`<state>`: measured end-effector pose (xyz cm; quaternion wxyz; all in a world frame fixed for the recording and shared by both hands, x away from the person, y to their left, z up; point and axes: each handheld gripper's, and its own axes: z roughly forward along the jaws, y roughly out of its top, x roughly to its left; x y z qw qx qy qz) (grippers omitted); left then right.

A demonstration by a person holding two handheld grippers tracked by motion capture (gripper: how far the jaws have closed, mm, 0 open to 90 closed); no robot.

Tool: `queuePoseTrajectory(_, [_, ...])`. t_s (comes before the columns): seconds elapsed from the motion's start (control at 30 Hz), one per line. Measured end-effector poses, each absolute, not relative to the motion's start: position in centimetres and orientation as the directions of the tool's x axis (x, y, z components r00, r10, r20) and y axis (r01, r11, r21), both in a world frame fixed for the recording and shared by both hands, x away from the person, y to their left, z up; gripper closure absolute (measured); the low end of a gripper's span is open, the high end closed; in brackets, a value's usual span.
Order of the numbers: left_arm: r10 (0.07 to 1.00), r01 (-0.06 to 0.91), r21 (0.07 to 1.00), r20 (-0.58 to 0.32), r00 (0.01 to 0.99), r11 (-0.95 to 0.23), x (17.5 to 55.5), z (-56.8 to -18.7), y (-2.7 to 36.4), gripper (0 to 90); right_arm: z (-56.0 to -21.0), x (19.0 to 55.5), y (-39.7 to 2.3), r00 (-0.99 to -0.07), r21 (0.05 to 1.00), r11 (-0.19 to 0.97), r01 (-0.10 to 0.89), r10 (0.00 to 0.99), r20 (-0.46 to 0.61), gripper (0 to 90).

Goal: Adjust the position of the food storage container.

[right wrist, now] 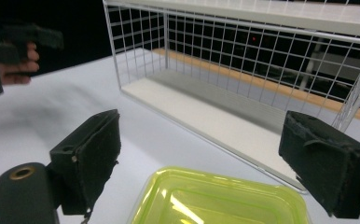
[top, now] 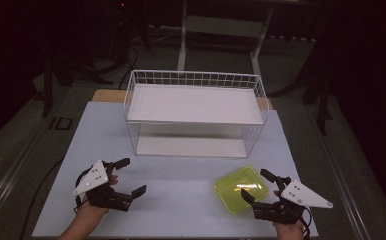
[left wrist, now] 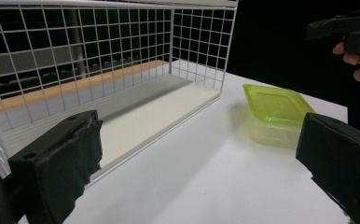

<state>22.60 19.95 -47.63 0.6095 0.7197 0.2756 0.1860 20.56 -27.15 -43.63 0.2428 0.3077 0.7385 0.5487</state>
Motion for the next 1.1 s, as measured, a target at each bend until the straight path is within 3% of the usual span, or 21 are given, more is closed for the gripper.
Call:
queuePoseTrajectory(0.23, [0.623,0.151,0.985,-0.065,0.780,-0.086,22.2,-47.2,19.9,0.9,-43.4,20.5,-26.8,-0.701,0.957,0.202,0.206,0.713,0.000,12.1])
queuePoseTrajectory(0.5, [0.608,0.135,0.986,-0.048,0.793,-0.098,22.2,-47.0,19.7,0.9,-42.5,20.5,-26.9,-0.717,0.928,0.264,0.262,0.697,0.004,20.6])
queuePoseTrajectory(0.53, [0.607,0.136,0.986,-0.050,0.793,-0.097,22.2,-47.0,19.7,0.9,-42.5,20.4,-27.1,-0.722,0.918,0.282,0.279,0.692,0.007,29.7])
queuePoseTrajectory(0.63, [0.607,0.137,0.985,-0.046,0.793,-0.105,22.2,-47.1,19.7,0.9,-43.1,20.6,-27.5,-0.735,0.888,0.326,0.324,0.678,0.020,42.6])
queuePoseTrajectory(0.73, [0.607,0.137,0.985,-0.045,0.793,-0.106,22.1,-47.1,19.7,0.8,-43.8,20.5,-27.7,-0.725,0.873,0.340,0.349,0.688,0.022,44.4])
queuePoseTrajectory(0.8, [0.607,0.136,0.985,-0.043,0.793,-0.108,22.1,-47.1,19.7,0.9,-44.7,20.5,-28.1,-0.721,0.844,0.360,0.398,0.691,0.045,67.3])
queuePoseTrajectory(0.93, [0.602,0.142,0.983,-0.044,0.797,-0.116,22.2,-47.2,19.6,0.9,-45.6,20.4,-28.3,-0.754,0.799,0.431,0.419,0.656,0.042,75.3])
queuePoseTrajectory(0.97, [0.600,0.143,0.983,-0.044,0.799,-0.118,22.2,-47.3,19.5,0.9,-46.2,20.0,-28.3,-0.753,0.776,0.469,0.421,0.658,0.010,83.8])
queuePoseTrajectory(1.0, [0.598,0.144,0.982,-0.045,0.800,-0.120,22.2,-47.3,19.5,0.9,-46.2,20.0,-28.3,-0.753,0.776,0.469,0.421,0.658,0.010,83.8])
queuePoseTrajectory(1.03, [0.596,0.145,0.982,-0.044,0.802,-0.122,22.2,-47.3,19.4,0.9,-46.7,19.9,-28.5,-0.761,0.764,0.479,0.433,0.648,0.026,89.6])
queuePoseTrajectory(1.1, [0.596,0.145,0.982,-0.045,0.802,-0.122,22.2,-47.3,19.4,0.9,-47.0,19.9,-28.5,-0.763,0.754,0.486,0.443,0.645,0.033,89.8])
